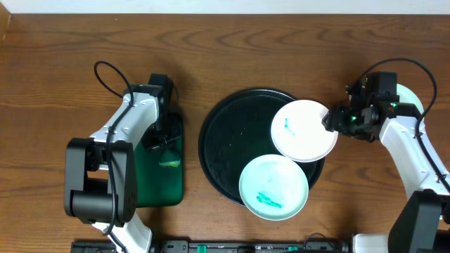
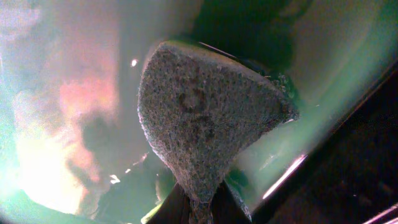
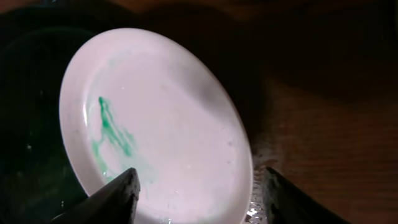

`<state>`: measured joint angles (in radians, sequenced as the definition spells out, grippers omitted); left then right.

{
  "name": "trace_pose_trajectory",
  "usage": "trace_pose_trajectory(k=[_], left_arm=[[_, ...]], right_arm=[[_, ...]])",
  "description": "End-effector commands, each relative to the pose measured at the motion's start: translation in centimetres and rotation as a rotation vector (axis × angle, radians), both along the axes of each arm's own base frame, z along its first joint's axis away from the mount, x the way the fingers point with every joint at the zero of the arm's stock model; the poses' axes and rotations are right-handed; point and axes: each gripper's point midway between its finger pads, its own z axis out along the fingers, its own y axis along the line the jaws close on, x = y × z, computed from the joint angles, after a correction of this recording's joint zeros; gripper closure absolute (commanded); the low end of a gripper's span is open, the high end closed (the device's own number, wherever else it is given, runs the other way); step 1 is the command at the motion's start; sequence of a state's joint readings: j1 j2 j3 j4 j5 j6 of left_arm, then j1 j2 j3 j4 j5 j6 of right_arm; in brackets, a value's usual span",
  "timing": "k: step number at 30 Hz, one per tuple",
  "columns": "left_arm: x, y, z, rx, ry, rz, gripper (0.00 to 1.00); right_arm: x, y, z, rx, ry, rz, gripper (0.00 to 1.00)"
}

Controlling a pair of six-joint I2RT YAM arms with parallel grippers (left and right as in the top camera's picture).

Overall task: Clean dirty plates on tray and stack at the side
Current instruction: 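Grip the upper white plate rim with the right gripper and drag it inward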

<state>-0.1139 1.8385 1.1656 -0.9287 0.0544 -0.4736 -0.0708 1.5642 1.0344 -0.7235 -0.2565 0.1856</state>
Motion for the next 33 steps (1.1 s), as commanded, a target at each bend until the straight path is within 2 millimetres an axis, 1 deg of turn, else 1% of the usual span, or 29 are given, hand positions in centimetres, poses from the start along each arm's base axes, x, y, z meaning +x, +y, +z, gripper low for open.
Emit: trace_pose_trajectory(k=[1, 8, 10, 11, 13, 18, 22, 25, 27, 29, 31, 33], left_arm=[[0.6, -0.3, 0.0, -0.017, -0.022, -0.011, 0.93], [0.8, -0.3, -0.1, -0.02, -0.033, -0.022, 0.93], [0.8, -0.3, -0.1, -0.02, -0.033, -0.026, 0.92], [0.8, -0.3, -0.1, -0.02, -0.033, -0.026, 0.92], [0.9, -0.3, -0.1, -0.02, -0.034, -0.026, 0.93], [1.0, -0.3, -0.1, -0.021, -0.041, -0.029, 0.93], [1.0, -0.3, -0.1, -0.021, -0.042, -0.029, 0.93], [1.0, -0.3, -0.1, -0.021, -0.041, -0.029, 0.93], [1.0, -0.3, -0.1, -0.021, -0.041, -0.029, 0.93], [1.0, -0.3, -0.1, -0.021, -0.041, -0.029, 0.93], [1.0, -0.3, -0.1, -0.021, -0.041, -0.029, 0.93], [1.1, -0.3, -0.1, -0.022, -0.043, -0.029, 0.93]], right_arm=[[-0.1, 0.9, -0.8, 0.024, 0.012, 0.067, 0.41], [-0.3, 0.9, -3.7, 0.026, 0.086, 0.091, 0.45], [-0.3, 1.1, -4.3, 0.036, 0.098, 0.09, 0.49], [-0.2, 1.2, -4.6, 0.041, 0.106, 0.085, 0.53], [-0.2, 1.3, -4.9, 0.05, 0.111, 0.086, 0.57], [-0.2, 1.3, -4.8, 0.049, 0.107, 0.087, 0.54], [0.2, 1.8, -3.8, 0.079, 0.084, 0.1, 0.5], [0.5, 2.2, -2.4, 0.097, 0.062, 0.108, 0.46], [0.9, 2.3, -1.1, 0.095, 0.048, 0.11, 0.43], [1.4, 2.3, 0.8, 0.092, 0.028, 0.116, 0.41], [1.8, 2.2, 2.8, 0.088, 0.006, 0.12, 0.35], [2.1, 2.0, 5.1, 0.074, -0.017, 0.12, 0.32]])
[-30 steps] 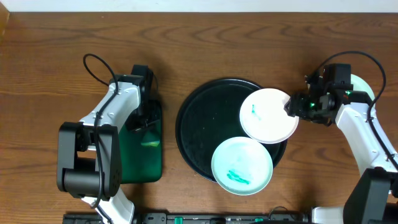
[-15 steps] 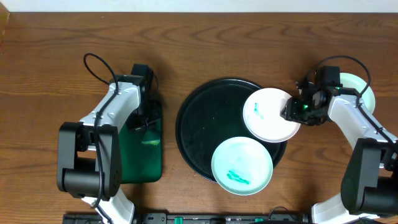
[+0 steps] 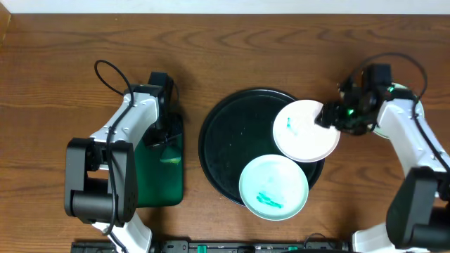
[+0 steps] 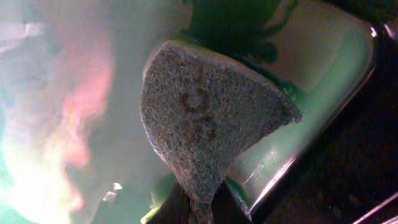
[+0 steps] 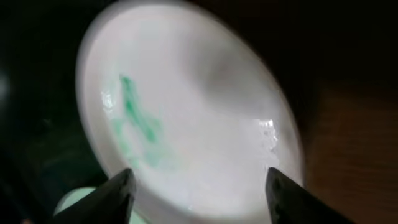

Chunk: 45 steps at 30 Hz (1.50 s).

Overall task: Clean dirty plates on tray and stack at the side
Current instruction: 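Grip the upper white plate rim with the right gripper and drag it inward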

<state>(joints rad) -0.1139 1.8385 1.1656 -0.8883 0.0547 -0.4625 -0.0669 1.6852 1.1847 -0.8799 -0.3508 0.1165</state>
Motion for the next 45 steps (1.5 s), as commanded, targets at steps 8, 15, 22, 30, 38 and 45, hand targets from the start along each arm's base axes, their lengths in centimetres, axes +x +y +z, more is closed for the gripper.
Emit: trace_pose_trajectory(k=[8, 15, 22, 30, 38, 45], left_arm=[[0.4, -0.2, 0.0, -0.016, -0.013, -0.019, 0.93], [0.5, -0.2, 0.0, -0.017, -0.02, -0.018, 0.93], [0.5, -0.2, 0.0, -0.017, -0.019, -0.019, 0.93], [0.5, -0.3, 0.0, -0.017, -0.019, -0.019, 0.93], [0.5, -0.3, 0.0, -0.017, -0.019, -0.019, 0.93], [0.5, -0.3, 0.0, -0.017, -0.018, -0.019, 0.93]], right_arm=[[-1.0, -8.3, 6.6, -0.417, 0.025, -0.321, 0.36], [-2.3, -5.1, -0.1, -0.25, 0.067, -0.216, 0.37], [-3.2, -2.5, -4.2, -0.162, 0.053, -0.187, 0.36], [-2.0, -2.2, -4.4, -0.155, -0.009, -0.187, 0.61], [-1.0, -1.5, -4.0, -0.114, -0.049, -0.178, 0.93], [-0.8, -1.2, -4.0, -0.116, -0.063, -0.155, 0.97]])
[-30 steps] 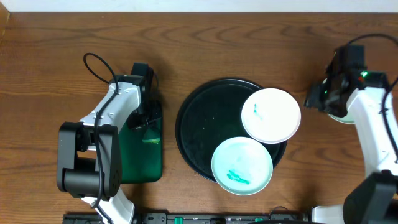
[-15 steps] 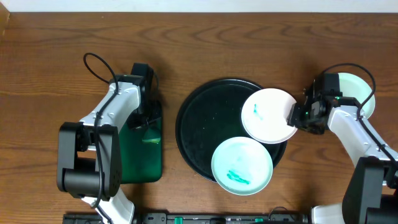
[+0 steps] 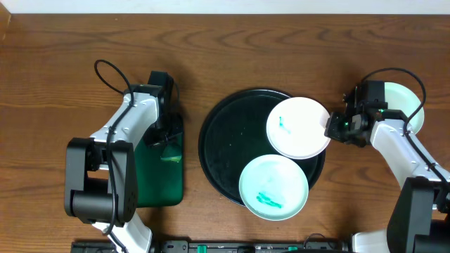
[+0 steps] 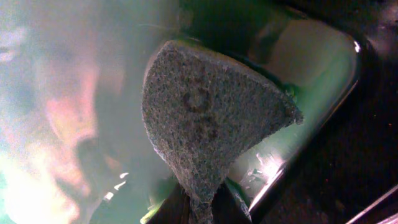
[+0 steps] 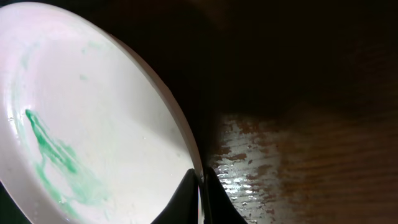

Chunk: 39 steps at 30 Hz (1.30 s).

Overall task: Clean dirty plates on tray and stack at the side
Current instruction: 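Grip the upper white plate rim with the right gripper and drag it inward, then lift the sponge with the left gripper and carry it to the white plate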

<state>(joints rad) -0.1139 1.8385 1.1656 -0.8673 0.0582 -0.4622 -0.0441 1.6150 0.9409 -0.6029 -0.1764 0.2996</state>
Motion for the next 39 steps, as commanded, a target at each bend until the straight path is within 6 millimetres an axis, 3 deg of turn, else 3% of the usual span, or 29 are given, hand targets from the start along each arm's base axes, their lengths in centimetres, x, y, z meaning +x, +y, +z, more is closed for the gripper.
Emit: trace_pose_trajectory(k=[1, 3, 6, 12, 19, 22, 28, 36, 39], left_arm=[[0.0, -0.1, 0.0, -0.011, 0.003, -0.019, 0.93], [-0.1, -0.1, 0.0, -0.011, 0.005, -0.019, 0.93], [-0.2, -0.1, 0.0, -0.011, 0.007, -0.019, 0.93], [-0.2, -0.1, 0.0, -0.01, 0.01, -0.019, 0.93], [-0.2, -0.1, 0.0, -0.01, 0.011, -0.019, 0.93], [-0.3, -0.1, 0.0, -0.01, 0.013, -0.018, 0.93], [-0.3, -0.1, 0.0, -0.01, 0.013, -0.019, 0.93], [-0.3, -0.1, 0.0, -0.01, 0.014, -0.019, 0.93], [-0.3, -0.1, 0.0, -0.01, 0.013, -0.019, 0.93]], right_arm=[[0.3, 1.0, 0.2, 0.011, -0.019, 0.041, 0.93], [0.4, 1.3, 0.2, 0.009, -0.027, 0.051, 0.82], [0.6, 1.6, 0.1, 0.009, -0.033, 0.059, 0.74], [0.9, 1.6, -1.1, 0.009, -0.015, 0.054, 0.72], [0.9, 1.7, -2.8, 0.012, 0.021, 0.054, 0.78], [1.3, 1.8, -2.6, 0.016, 0.005, 0.05, 0.99], [1.0, 2.0, -2.5, 0.024, 0.012, 0.055, 0.99], [0.9, 6.2, 0.9, 0.122, -0.088, 0.239, 0.99], [0.4, 8.0, 0.7, 0.099, -0.078, 0.282, 0.99]])
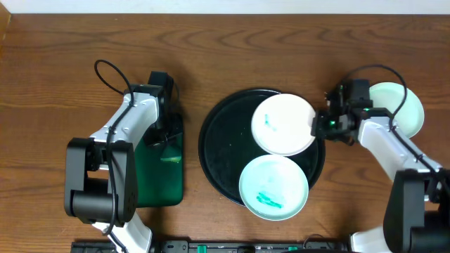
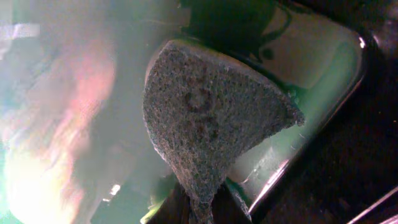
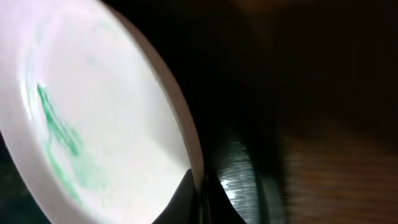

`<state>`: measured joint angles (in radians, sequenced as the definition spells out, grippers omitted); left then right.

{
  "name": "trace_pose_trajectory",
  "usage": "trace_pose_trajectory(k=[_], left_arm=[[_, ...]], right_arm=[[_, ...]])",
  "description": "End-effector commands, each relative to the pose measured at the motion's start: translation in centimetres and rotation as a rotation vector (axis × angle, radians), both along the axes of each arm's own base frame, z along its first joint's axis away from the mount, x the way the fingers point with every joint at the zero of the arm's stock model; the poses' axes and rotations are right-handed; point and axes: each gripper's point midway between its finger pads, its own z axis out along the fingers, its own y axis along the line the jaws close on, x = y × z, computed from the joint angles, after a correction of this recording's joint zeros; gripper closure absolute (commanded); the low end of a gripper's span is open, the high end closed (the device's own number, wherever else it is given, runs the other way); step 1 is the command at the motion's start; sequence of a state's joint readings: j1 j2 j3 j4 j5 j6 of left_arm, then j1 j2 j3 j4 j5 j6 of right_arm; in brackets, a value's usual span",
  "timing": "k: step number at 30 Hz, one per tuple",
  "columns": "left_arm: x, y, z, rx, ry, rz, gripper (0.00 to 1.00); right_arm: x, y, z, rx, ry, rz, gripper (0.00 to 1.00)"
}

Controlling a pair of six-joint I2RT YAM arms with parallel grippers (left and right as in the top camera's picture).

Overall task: Clean dirty plates on tray and stack at the side
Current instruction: 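Lift the sponge with the left gripper and carry it to the white plate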

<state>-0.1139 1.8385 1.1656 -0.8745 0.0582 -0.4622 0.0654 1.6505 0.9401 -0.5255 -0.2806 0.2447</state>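
Note:
A white plate [image 1: 283, 124] with a green smear [image 3: 59, 134] is held over the black round tray [image 1: 225, 158]; my right gripper [image 1: 318, 124] is shut on its right rim [image 3: 198, 186]. A second plate, pale green with a green smear [image 1: 273, 187], lies at the tray's front. My left gripper [image 2: 200, 202] is shut on a grey sponge [image 2: 211, 118], held in the green basin [image 1: 160, 169] at the left.
A pale green plate [image 1: 402, 111] lies on the wooden table at the far right, behind my right arm. The basin's shiny rim [image 2: 323, 115] runs beside the sponge. A black cable [image 1: 112, 74] loops by the left arm.
My right gripper has carried the white plate to the left, further over the tray. The left gripper still holds the sponge in the basin.
At first my right gripper stood open around the white plate's right rim at the tray's right edge. Later it was shut on the rim with the plate tilted up. Now the plate is further left over the tray. The left gripper kept the sponge in the basin throughout.

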Motion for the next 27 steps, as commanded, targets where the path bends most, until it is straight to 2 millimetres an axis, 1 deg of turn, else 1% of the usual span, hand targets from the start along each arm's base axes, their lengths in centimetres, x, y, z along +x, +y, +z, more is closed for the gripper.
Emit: trace_pose_trajectory(k=[1, 6, 10, 12, 14, 16, 22, 24, 25, 27], left_arm=[[-0.1, -0.1, 0.0, -0.011, 0.006, -0.019, 0.93], [-0.2, -0.1, 0.0, -0.012, 0.007, -0.019, 0.93], [-0.3, -0.6, 0.1, -0.042, 0.013, -0.017, 0.93], [-0.2, -1.1, 0.1, -0.07, 0.011, -0.015, 0.93], [-0.1, -1.4, 0.1, -0.083, 0.007, -0.014, 0.93], [0.0, -1.4, 0.1, -0.085, 0.005, -0.014, 0.93], [-0.1, -1.4, 0.1, -0.086, 0.006, -0.015, 0.93], [-0.1, -1.4, 0.1, -0.086, 0.006, -0.014, 0.93], [-0.1, -1.4, 0.1, -0.086, 0.006, -0.014, 0.93], [-0.1, -1.4, 0.1, -0.086, 0.006, -0.015, 0.93]], right_arm=[[-0.6, 3.0, 0.4, -0.004, -0.018, 0.096, 0.99], [-0.6, 5.8, -2.2, -0.04, 0.006, 0.136, 0.99], [-0.3, 6.6, -4.1, -0.043, 0.025, 0.114, 0.99], [-0.1, 6.7, -4.5, -0.037, 0.027, 0.109, 0.99], [0.2, 6.8, -4.4, -0.031, 0.014, 0.105, 0.99], [0.9, 7.0, -3.6, -0.017, -0.01, 0.086, 0.99], [3.6, 7.8, -0.3, 0.01, -0.106, 0.075, 0.99], [4.1, 7.9, 0.2, 0.011, -0.121, 0.074, 0.99], [4.7, 7.2, 0.3, -0.022, -0.136, 0.038, 0.99], [5.0, 6.5, 0.3, -0.057, -0.149, 0.02, 0.99]])
